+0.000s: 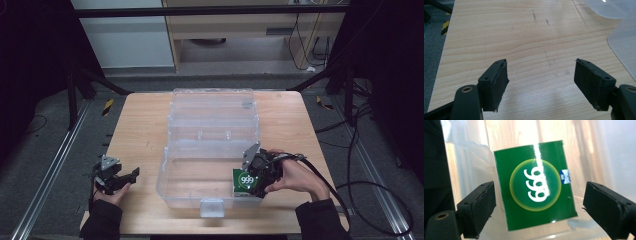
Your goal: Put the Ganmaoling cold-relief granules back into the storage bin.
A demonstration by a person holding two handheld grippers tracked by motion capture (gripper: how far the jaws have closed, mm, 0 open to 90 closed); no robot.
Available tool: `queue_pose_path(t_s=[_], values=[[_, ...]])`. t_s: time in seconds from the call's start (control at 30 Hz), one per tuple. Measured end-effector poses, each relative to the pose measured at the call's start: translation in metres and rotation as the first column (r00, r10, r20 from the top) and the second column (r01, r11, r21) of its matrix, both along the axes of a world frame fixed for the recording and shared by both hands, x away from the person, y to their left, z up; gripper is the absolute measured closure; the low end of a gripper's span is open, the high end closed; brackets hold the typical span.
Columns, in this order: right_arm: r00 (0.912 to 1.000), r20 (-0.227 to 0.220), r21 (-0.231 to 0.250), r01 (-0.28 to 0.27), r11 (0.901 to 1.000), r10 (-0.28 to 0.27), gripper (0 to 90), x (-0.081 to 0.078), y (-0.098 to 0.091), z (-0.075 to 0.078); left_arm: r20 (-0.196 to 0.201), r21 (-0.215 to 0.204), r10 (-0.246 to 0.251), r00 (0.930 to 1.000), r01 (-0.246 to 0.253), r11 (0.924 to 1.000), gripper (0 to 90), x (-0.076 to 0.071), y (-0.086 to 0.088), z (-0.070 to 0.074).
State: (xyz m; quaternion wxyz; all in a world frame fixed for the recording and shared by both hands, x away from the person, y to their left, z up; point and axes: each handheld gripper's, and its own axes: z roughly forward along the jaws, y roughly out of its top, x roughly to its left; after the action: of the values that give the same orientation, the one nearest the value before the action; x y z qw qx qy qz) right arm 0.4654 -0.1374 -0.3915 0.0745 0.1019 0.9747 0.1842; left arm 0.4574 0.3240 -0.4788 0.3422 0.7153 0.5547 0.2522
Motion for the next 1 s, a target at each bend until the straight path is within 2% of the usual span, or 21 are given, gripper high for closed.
queue_pose_path(t_s=[0.1, 0.13, 0.17, 0.3, 0.37, 0.4, 0.43, 0.5, 0.63, 0.67, 0.73, 0.8, 0.83, 0.93, 0.97, 1.0], values=[[0.9989, 0.035, 0.051, 0.029, 0.9983, -0.031, 10.1, -0.003, -0.008, 0.010, 0.000, -0.001, 0.000, 1.0000, 0.000, 1.0000, 26.4, 0.000, 0.000, 0.000], [0.9960, 0.047, 0.100, 0.072, 0.9924, -0.077, 9.3, -0.005, -0.016, 0.016, 0.000, 0.000, 0.000, 1.0000, 0.000, 1.0000, 26.3, 0.000, 0.000, 0.000], [0.9960, 0.047, 0.100, 0.072, 0.9924, -0.077, 9.3, -0.005, -0.016, 0.016, 0.000, -0.001, 0.000, 1.0000, 0.000, 1.0000, 26.3, 0.000, 0.000, 0.000], [0.9814, 0.077, 0.199, 0.158, 0.9672, -0.176, 7.7, -0.008, -0.037, 0.024, -0.001, -0.002, 0.000, 1.0000, 0.000, 1.0000, 26.4, 0.000, 0.000, 0.000], [0.9685, 0.092, 0.245, 0.203, 0.9479, -0.231, 6.1, -0.010, -0.049, 0.024, -0.001, -0.003, 0.001, 1.0000, -0.001, 1.0000, 26.4, 0.000, 0.000, 0.000], [0.9610, 0.097, 0.278, 0.224, 0.9342, -0.259, 6.2, -0.011, -0.055, 0.024, -0.001, -0.003, 0.000, 1.0000, 0.000, 1.0000, 26.4, 0.000, 0.000, 0.000], [0.9496, 0.102, 0.312, 0.252, 0.9160, -0.296, 6.1, -0.013, -0.063, 0.022, -0.001, -0.003, -0.001, 1.0000, 0.001, 1.0000, 26.4, 0.000, 0.000, 0.000], [0.9337, 0.102, 0.350, 0.289, 0.8910, -0.343, 5.4, -0.016, -0.073, 0.019, -0.002, -0.002, -0.001, 1.0000, 0.001, 1.0000, 26.5, 0.000, 0.000, 0.000], [0.8882, 0.107, 0.444, 0.360, 0.8209, -0.447, 3.9, -0.020, -0.096, 0.008, -0.010, -0.003, -0.003, 0.9999, 0.003, 1.0000, 27.1, 0.000, -0.001, -0.001], [0.8709, 0.107, 0.464, 0.383, 0.7986, -0.480, 3.8, -0.021, -0.102, 0.005, -0.011, -0.003, -0.004, 0.9999, 0.004, 1.0000, 27.6, 0.000, -0.001, -0.001], [0.8338, 0.097, 0.507, 0.429, 0.7480, -0.544, 3.6, -0.021, -0.112, -0.002, -0.014, -0.003, -0.007, 0.9999, 0.006, 1.0000, 29.3, 0.000, -0.001, -0.001], [0.7885, 0.086, 0.545, 0.474, 0.6911, -0.609, 4.0, -0.020, -0.122, -0.011, -0.020, -0.002, -0.011, 0.9997, 0.011, 0.9999, 30.9, 0.000, -0.001, -0.001], [0.7556, 0.082, 0.559, 0.505, 0.6576, -0.650, 4.1, -0.020, -0.127, -0.016, -0.019, -0.001, -0.012, 0.9997, 0.012, 0.9999, 31.8, 0.000, -0.002, -0.001], [0.7003, 0.062, 0.589, 0.549, 0.5925, -0.711, 5.1, -0.019, -0.136, -0.029, -0.022, 0.000, -0.012, 0.9997, 0.012, 0.9999, 34.4, 0.001, -0.002, -0.001], [0.6847, 0.048, 0.598, 0.564, 0.5702, -0.727, 5.0, -0.019, -0.139, -0.034, -0.024, 0.002, -0.013, 0.9996, 0.013, 0.9999, 35.0, 0.001, -0.002, -0.001], [0.6669, 0.043, 0.600, 0.578, 0.5531, -0.744, 5.3, -0.019, -0.142, -0.040, -0.025, 0.002, -0.013, 0.9996, 0.014, 0.9999, 35.6, 0.001, -0.002, -0.002]])
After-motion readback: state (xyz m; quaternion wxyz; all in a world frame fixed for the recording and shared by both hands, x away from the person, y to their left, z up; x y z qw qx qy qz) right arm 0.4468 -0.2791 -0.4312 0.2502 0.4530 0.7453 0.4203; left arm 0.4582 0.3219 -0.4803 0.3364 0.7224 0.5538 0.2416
